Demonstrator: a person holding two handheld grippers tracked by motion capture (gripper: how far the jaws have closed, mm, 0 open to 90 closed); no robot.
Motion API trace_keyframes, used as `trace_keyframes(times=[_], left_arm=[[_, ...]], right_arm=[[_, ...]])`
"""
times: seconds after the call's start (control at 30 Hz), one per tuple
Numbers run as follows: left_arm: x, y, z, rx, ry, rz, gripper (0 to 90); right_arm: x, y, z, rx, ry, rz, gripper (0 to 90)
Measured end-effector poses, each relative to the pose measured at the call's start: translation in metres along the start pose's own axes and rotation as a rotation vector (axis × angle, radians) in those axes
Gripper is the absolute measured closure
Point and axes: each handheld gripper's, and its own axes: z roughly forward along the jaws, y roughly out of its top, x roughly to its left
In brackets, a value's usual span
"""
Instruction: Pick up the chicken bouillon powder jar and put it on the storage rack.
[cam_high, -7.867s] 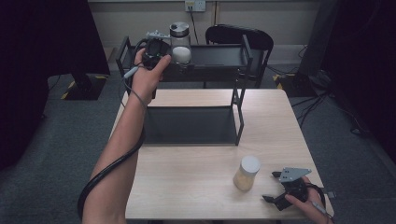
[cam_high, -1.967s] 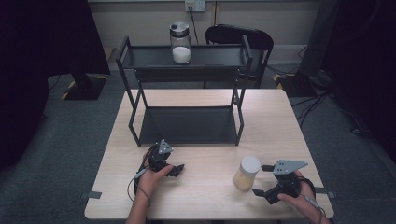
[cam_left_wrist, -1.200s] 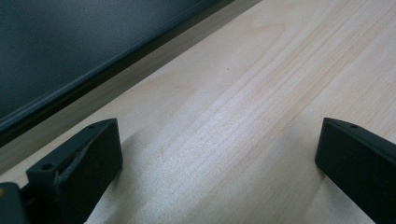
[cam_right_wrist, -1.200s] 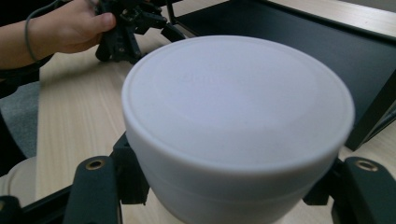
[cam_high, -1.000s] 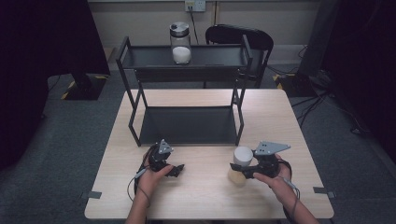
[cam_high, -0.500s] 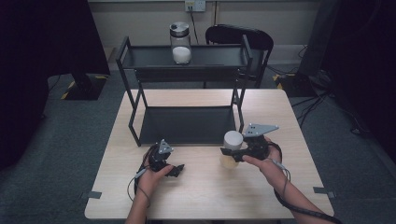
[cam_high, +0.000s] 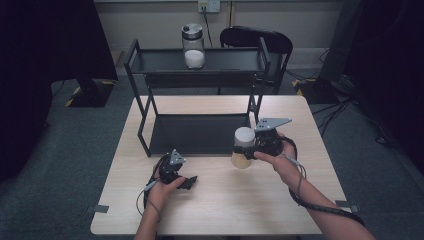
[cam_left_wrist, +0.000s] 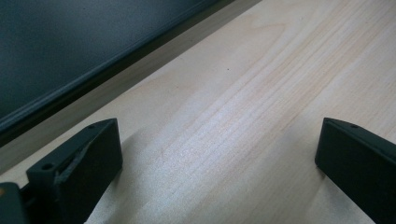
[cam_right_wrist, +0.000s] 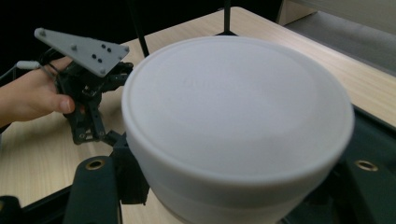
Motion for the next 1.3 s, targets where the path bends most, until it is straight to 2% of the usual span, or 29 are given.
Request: trace_keyframes(times=[0.53, 0.97, 1.3], left_arm=[[0.000, 0.000, 0.000, 0.000, 0.000, 0.000, 0.0], [0.000, 0.000, 0.000, 0.000, 0.000, -0.002, 0.0], [0.000, 0.000, 0.000, -0.001, 0.001, -0.001, 0.0]], right_arm=[[-0.011, 0.039, 0.008, 0.008, 0.007, -0.016, 34.6], [-0.013, 0.074, 0.008, -0.001, 0.012, -0.038, 34.6], [-0.016, 0.101, 0.007, -0.010, 0.015, -0.037, 34.6]])
